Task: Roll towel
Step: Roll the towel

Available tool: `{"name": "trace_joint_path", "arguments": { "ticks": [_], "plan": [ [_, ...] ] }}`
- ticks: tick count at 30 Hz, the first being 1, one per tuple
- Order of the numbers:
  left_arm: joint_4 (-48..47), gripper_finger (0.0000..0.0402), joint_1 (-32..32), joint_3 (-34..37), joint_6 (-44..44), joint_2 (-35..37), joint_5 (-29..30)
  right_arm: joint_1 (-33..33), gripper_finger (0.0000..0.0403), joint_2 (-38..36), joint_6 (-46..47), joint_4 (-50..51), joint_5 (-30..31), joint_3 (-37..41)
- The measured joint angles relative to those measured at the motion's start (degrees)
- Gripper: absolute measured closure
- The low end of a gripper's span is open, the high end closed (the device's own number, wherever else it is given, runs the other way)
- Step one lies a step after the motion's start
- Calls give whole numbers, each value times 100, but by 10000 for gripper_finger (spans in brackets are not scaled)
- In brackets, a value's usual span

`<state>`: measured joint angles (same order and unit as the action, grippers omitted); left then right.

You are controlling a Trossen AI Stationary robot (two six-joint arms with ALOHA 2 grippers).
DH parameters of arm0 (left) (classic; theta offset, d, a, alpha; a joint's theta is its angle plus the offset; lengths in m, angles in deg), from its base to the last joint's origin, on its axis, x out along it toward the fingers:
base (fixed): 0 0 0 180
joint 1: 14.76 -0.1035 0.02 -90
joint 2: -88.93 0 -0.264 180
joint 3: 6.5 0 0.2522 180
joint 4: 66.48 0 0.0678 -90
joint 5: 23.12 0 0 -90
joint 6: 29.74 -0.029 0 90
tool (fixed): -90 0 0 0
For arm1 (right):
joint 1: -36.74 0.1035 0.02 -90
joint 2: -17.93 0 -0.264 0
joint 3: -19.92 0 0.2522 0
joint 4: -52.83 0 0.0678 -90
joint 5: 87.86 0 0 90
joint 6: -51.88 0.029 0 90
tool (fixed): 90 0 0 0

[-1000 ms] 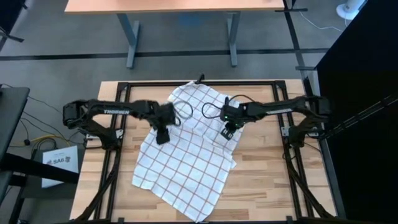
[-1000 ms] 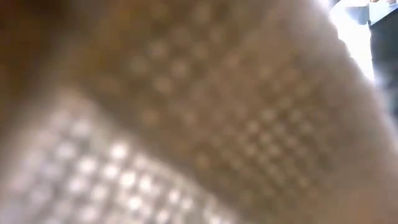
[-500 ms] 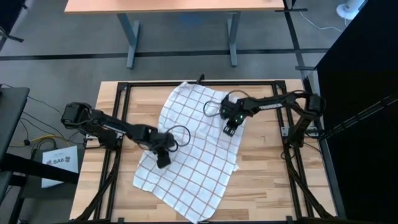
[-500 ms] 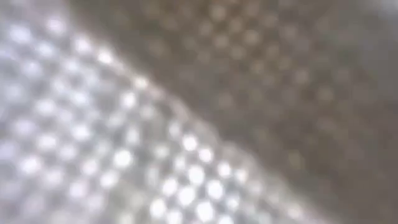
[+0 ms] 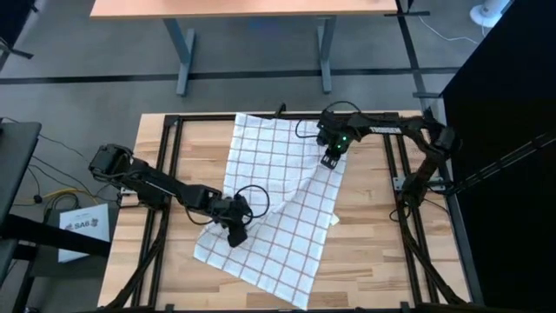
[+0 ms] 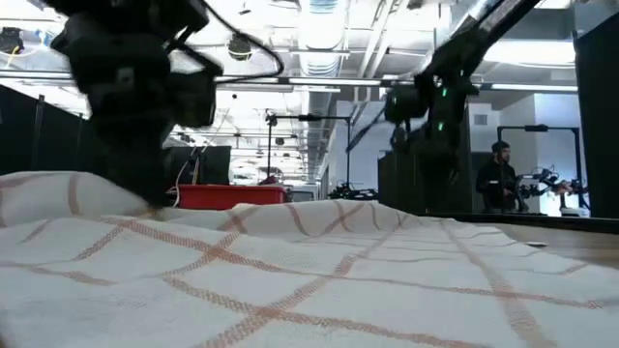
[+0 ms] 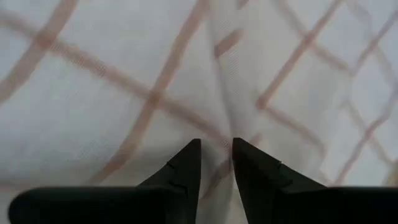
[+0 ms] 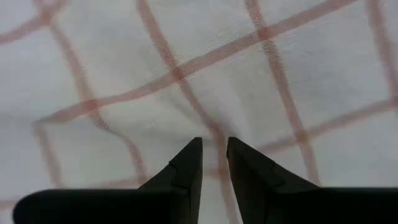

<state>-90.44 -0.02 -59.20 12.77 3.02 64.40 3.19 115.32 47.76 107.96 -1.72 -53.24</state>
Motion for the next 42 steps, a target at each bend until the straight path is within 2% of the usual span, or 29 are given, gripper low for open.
{"name": "trace_joint_path", "arguments": {
  "ticks": [5,10,14,20,25,28,31,42],
  "plan": [
    [-973,325,-349,-576,-649,356,127,767,338,-880,138,470,-131,-117],
    [-1921,325,-944,-1053,-1736,671,831,2192,338,-1478,1158,218,-305,-124],
    [-2047,325,-1807,-1051,-2720,525,877,3462,338,-1320,2081,-555,-317,-126],
    [-1640,325,-3174,-1049,-3970,194,777,4874,338,-366,3269,-1852,-103,-128],
    [-1225,325,-4197,-1050,-4592,55,204,5250,338,441,3889,-2747,-73,-113],
    [-1204,325,-4718,-1050,-4922,-68,-59,5275,338,578,3905,-3379,-73,-133],
    [-1215,325,-5118,-1047,-5135,-308,-345,5270,338,762,3905,-3433,-76,-123],
    [-782,325,-5319,-1058,-5521,-1192,-782,5586,338,1103,3914,-3355,-106,-123]
  ]
}}
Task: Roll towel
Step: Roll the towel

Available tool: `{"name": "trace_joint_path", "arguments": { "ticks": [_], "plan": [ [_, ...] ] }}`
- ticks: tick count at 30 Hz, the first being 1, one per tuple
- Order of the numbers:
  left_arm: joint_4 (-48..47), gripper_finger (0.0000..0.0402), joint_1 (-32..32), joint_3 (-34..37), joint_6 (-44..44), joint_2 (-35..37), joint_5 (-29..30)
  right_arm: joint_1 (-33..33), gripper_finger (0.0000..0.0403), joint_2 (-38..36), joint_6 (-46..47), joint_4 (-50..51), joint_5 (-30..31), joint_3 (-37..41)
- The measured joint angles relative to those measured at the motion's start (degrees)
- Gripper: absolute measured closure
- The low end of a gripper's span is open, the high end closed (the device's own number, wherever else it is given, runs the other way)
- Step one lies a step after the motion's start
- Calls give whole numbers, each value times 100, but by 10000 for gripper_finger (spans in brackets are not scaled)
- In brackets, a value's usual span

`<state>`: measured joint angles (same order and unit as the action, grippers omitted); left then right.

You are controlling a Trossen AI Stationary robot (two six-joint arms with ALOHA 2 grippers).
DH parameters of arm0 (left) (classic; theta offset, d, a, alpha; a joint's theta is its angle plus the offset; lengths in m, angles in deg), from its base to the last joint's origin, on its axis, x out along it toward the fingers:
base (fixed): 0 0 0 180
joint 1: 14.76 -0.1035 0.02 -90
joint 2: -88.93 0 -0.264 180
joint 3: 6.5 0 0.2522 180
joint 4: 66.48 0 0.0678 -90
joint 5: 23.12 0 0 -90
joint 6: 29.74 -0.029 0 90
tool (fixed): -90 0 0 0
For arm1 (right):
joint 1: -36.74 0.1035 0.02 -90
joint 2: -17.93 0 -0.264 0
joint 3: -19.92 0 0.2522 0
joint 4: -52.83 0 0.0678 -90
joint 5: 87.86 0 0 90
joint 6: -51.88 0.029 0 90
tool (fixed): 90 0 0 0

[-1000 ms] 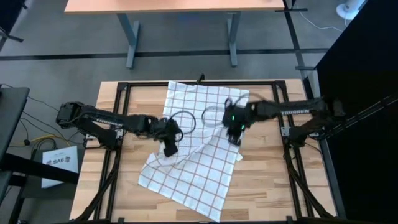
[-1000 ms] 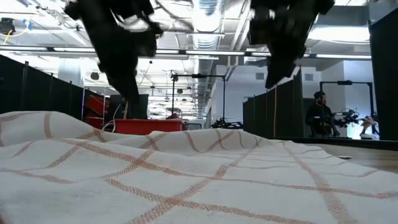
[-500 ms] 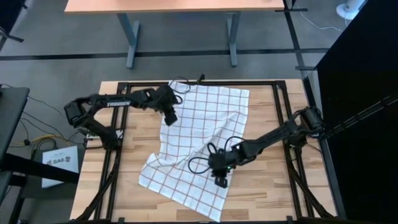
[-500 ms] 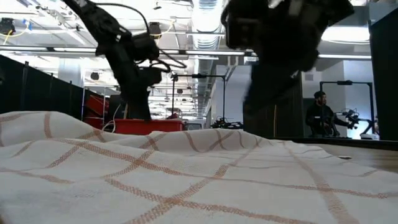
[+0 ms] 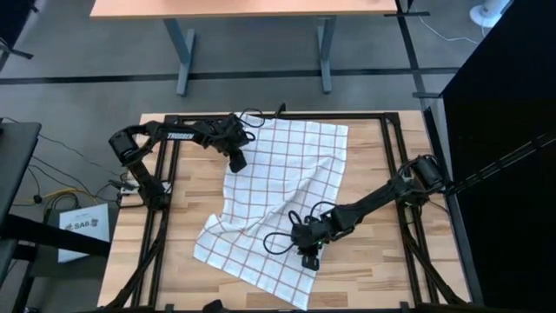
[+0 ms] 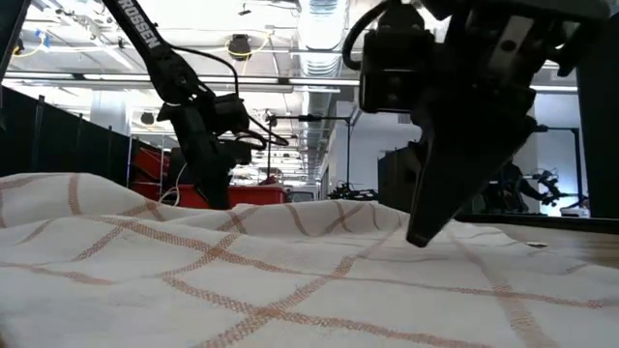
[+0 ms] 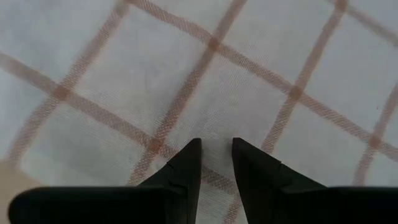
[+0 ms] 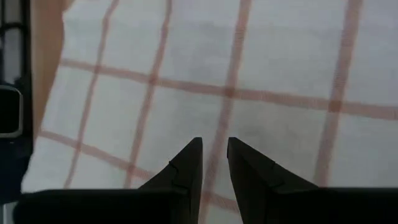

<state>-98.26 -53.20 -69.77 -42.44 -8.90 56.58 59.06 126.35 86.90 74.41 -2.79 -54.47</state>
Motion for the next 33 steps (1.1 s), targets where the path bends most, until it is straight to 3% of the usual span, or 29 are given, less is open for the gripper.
{"name": "trace_joint_path", "arguments": {
  "ticks": [10,21,27,33],
  "plan": [
    [-102,325,-367,-127,-16,-55,25,397,338,203,111,63,4,-29],
    [-419,325,-959,-295,-128,-57,52,873,338,171,134,1237,-66,-51],
    [-850,325,-814,-487,-280,236,-51,869,338,-213,100,1609,156,6],
    [-1989,325,-167,-1272,-931,1101,-70,873,338,-1045,-229,2458,527,15]
  ]
}}
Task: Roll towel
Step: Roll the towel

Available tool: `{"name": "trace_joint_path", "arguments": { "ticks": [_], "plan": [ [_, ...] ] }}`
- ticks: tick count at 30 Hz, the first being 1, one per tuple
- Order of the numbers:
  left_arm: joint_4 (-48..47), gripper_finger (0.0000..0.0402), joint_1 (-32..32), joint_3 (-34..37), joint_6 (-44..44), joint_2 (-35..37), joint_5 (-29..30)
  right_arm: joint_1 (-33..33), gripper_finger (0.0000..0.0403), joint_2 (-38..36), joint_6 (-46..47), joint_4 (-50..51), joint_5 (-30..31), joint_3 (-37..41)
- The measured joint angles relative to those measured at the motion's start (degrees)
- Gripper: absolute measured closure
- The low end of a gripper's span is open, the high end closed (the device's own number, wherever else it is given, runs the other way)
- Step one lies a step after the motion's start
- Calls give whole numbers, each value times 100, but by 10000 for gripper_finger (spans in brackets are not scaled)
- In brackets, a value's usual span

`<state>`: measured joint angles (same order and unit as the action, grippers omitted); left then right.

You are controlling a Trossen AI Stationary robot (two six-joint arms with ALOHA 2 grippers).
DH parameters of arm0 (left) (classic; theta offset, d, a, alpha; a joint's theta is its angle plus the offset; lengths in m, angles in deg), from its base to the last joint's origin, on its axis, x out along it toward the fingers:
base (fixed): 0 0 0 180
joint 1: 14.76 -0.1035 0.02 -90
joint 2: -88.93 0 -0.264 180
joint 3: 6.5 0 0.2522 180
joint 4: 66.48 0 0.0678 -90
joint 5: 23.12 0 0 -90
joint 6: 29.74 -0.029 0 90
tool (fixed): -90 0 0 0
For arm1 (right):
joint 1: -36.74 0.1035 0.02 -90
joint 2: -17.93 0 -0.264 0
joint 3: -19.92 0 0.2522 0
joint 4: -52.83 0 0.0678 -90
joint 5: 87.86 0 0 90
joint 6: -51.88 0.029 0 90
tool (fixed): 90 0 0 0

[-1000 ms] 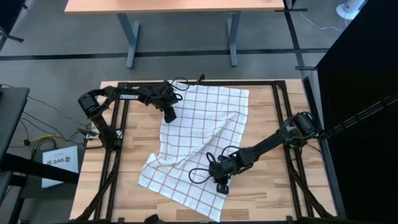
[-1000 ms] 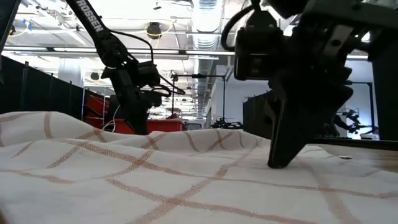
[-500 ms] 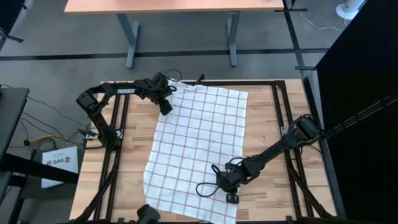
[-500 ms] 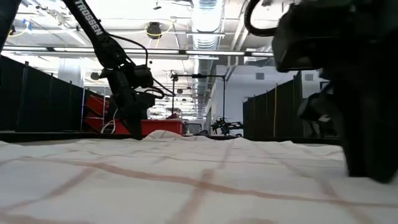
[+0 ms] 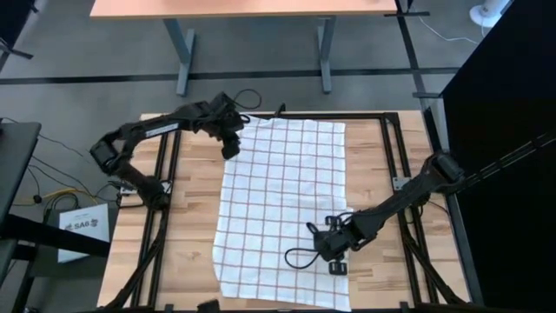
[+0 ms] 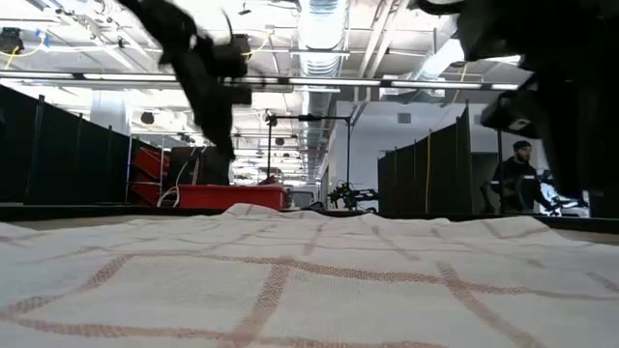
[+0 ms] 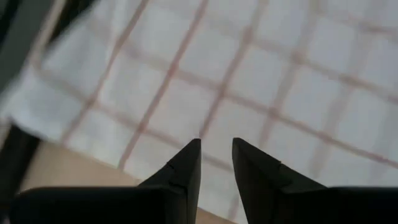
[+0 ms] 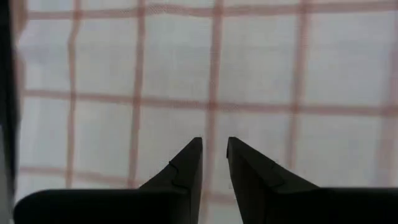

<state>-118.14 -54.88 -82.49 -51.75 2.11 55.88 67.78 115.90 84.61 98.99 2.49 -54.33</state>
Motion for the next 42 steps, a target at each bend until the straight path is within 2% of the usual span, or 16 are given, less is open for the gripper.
{"name": "trace_joint_path", "arguments": {
  "ticks": [3,7,9,12,15,19,21,24,26,28,32,35,38,42],
  "plan": [
    [-667,325,523,-433,-38,449,16,44,338,-186,53,313,-3,13],
    [-1687,325,1498,-783,223,919,116,215,338,-468,73,226,-9,-9],
    [-2149,325,2157,-829,569,1089,169,361,337,-490,203,183,-15,-1],
    [-2581,325,3376,-829,1553,1201,591,613,334,-542,539,-29,-20,-3],
    [-2548,321,4713,-827,2900,1156,889,925,323,-540,989,-143,-21,-9],
    [-1894,304,6263,-829,4952,869,1118,1373,293,-539,1627,-290,-24,-9],
    [-1431,295,6901,-829,5813,614,1152,1595,275,-539,1803,-433,-27,-9],
    [-772,291,7639,-829,6659,106,1247,1808,247,-527,1829,-545,-24,-11],
    [-446,293,8016,-965,7120,-358,1264,1876,232,-517,1825,-531,-23,-11],
    [-427,298,8370,-1388,7307,-900,1276,1889,223,-517,1863,-582,-24,-11],
    [-1430,311,8896,-2701,6946,-1957,1473,1881,222,-517,2076,-612,-19,-30],
    [-2237,318,9059,-3460,6511,-2616,1743,1848,228,-517,2145,-620,119,-37],
    [-2413,319,9100,-3714,6340,-2991,2015,1785,232,-481,2209,-733,171,-39],
    [-2436,319,9117,-3691,6221,-3337,2044,1720,234,-212,2279,-923,275,-165]
  ]
}}
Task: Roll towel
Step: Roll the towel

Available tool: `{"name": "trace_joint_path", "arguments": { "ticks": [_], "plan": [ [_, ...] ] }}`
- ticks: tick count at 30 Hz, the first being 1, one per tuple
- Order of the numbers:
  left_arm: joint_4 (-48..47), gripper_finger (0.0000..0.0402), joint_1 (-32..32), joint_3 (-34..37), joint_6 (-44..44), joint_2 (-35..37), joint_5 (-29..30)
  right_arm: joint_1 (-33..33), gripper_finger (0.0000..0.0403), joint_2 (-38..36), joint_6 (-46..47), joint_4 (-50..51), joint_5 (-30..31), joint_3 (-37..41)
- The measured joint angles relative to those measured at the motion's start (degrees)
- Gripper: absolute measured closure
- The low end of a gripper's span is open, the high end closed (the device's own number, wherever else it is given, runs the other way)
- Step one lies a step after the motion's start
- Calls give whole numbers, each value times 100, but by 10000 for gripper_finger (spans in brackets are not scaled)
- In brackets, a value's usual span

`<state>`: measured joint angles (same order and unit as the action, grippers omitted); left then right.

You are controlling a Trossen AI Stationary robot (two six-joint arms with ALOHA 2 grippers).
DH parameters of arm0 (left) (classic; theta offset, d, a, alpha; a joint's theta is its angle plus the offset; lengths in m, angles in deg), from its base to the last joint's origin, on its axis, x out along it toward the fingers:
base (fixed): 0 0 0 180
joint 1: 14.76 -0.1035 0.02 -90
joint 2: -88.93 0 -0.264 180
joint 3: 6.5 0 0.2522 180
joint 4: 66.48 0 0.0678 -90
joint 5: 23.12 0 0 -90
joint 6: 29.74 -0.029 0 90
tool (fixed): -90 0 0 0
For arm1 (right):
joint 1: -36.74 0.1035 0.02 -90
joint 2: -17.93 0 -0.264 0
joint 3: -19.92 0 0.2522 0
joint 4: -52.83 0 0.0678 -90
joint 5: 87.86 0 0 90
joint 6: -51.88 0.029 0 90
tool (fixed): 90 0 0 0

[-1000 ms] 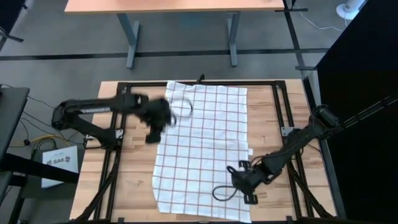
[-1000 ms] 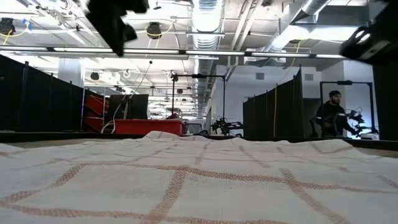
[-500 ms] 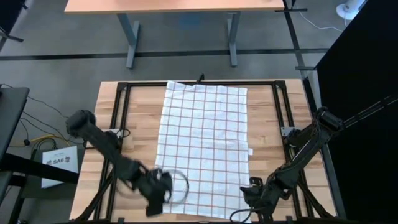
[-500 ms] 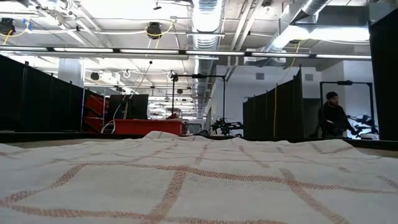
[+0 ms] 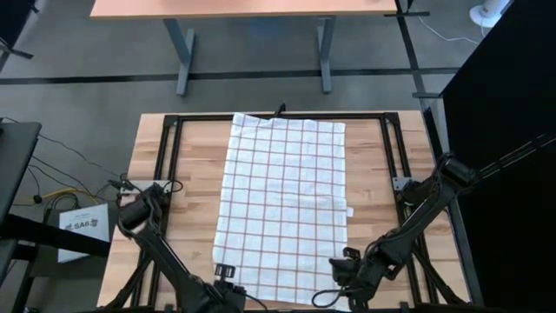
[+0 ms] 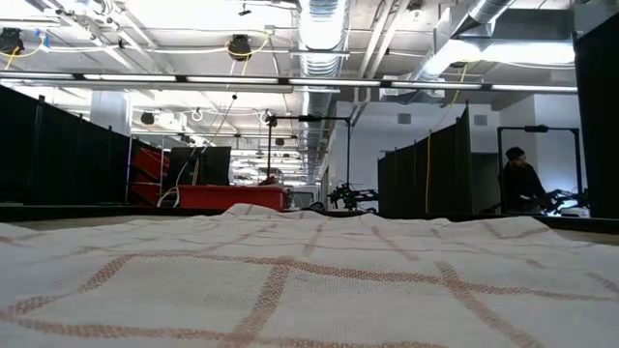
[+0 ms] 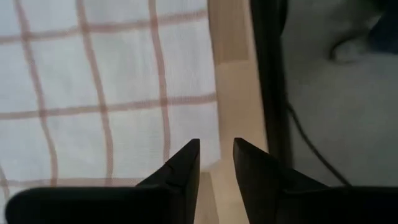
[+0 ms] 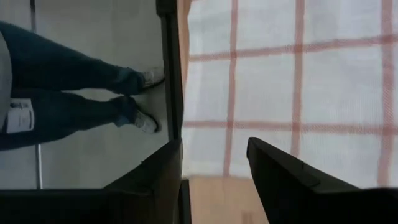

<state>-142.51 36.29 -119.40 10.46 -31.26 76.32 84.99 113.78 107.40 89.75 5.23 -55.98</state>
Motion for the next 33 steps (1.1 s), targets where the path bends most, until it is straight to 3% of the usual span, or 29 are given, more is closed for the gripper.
{"name": "trace_joint_path", "arguments": {
  "ticks": [14,33],
  "plan": [
    [469,319,106,-1,-8,-193,-38,74,235,1652,-165,834,6,-1517],
    [997,319,221,539,409,-279,50,149,235,1789,-2,981,-1,-1761]
  ]
}}
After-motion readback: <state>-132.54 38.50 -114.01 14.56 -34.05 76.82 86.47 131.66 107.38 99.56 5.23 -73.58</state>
